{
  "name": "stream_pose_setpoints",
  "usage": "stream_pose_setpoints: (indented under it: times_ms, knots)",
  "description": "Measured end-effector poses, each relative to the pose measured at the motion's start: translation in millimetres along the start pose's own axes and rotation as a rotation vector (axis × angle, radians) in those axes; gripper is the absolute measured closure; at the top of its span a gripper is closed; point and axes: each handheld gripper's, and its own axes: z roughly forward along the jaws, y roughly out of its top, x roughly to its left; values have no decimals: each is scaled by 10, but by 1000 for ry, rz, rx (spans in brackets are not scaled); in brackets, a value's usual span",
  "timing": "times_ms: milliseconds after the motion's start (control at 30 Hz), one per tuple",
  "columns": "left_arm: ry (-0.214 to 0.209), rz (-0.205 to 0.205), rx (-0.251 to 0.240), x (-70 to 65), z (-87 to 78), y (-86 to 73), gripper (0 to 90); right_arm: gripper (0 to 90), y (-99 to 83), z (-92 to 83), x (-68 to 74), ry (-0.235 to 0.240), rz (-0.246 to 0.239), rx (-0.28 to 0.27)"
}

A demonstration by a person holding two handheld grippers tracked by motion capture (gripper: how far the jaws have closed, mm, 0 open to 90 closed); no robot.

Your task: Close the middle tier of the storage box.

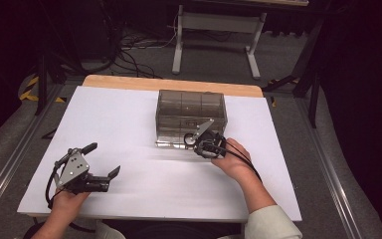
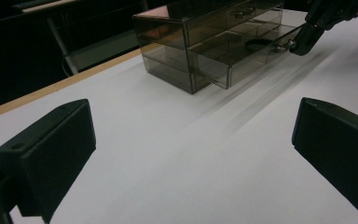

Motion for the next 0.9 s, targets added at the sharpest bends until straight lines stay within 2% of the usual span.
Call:
stream_pose_setpoints:
  times_ms: [433,900]
  knots:
    - [1,-1,0,-2,4,-1,4,900,9,-4,-5,-3,-2,-2]
    - [2,-2,-1,-5,4,-1,4,900,25,-57,-59,-58,19,-46]
